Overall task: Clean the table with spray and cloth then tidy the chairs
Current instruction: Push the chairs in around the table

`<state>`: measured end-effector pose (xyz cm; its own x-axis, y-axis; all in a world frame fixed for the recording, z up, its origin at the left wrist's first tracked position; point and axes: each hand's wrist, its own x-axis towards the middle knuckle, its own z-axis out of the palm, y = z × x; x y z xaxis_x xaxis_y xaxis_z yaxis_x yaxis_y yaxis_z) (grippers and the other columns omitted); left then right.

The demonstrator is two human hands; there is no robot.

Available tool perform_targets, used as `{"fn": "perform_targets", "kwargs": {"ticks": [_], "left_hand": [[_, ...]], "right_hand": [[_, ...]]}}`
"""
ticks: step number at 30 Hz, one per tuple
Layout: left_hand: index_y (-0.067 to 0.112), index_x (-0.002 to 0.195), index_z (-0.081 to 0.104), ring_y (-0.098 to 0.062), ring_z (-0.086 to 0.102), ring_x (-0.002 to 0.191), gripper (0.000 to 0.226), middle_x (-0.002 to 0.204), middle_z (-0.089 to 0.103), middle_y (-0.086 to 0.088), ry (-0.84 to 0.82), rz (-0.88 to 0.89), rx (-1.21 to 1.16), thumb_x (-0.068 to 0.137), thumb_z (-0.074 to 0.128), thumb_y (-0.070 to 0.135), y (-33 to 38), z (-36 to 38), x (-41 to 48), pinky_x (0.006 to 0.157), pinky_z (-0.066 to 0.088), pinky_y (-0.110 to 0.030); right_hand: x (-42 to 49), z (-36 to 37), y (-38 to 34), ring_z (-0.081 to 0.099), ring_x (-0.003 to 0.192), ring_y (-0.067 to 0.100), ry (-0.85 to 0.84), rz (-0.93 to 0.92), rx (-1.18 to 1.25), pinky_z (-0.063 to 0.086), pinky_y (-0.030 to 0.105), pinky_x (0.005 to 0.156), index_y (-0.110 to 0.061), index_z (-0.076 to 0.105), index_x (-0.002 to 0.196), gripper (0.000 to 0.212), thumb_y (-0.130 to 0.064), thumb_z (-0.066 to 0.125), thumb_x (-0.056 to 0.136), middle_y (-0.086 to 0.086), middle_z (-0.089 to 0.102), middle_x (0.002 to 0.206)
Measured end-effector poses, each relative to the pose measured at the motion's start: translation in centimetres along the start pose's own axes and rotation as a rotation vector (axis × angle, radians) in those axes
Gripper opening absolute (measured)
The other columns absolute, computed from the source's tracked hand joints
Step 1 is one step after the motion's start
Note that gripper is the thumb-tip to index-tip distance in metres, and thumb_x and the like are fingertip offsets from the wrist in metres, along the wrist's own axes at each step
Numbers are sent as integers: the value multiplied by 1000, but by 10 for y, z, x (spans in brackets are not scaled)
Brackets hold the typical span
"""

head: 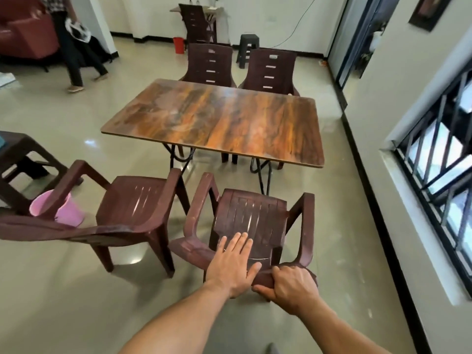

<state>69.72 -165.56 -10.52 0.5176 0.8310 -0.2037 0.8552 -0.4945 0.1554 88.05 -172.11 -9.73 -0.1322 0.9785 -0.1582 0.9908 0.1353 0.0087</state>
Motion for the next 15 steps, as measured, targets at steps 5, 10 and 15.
{"fn": "perform_targets", "kwargs": {"ticks": [5,10,15], "left_hand": [[20,161,8,-17,-7,156,75,170,1,-1,-35,-9,6,100,11,63,7,-3,25,126,1,-49],[20,160,17,-18,-1,157,72,170,9,-1,-41,-27,10,101,13,62,12,-7,39,127,1,-48],[21,159,23,-18,5,156,87,168,17,-1,-50,-72,33,91,-5,67,12,-6,41,126,3,-50]], "right_hand": [[15,-11,22,68,84,26,-6,-58,12,51,38,74,-21,60,94,88,-93,12,80,4,70,94],[27,-19,38,66,81,22,-15,-65,31,44,34,67,-22,64,97,86,-92,17,80,1,69,93],[40,-12,49,65,80,21,0,-88,50,49,34,67,-25,65,96,88,-95,14,78,-1,68,91]]}}
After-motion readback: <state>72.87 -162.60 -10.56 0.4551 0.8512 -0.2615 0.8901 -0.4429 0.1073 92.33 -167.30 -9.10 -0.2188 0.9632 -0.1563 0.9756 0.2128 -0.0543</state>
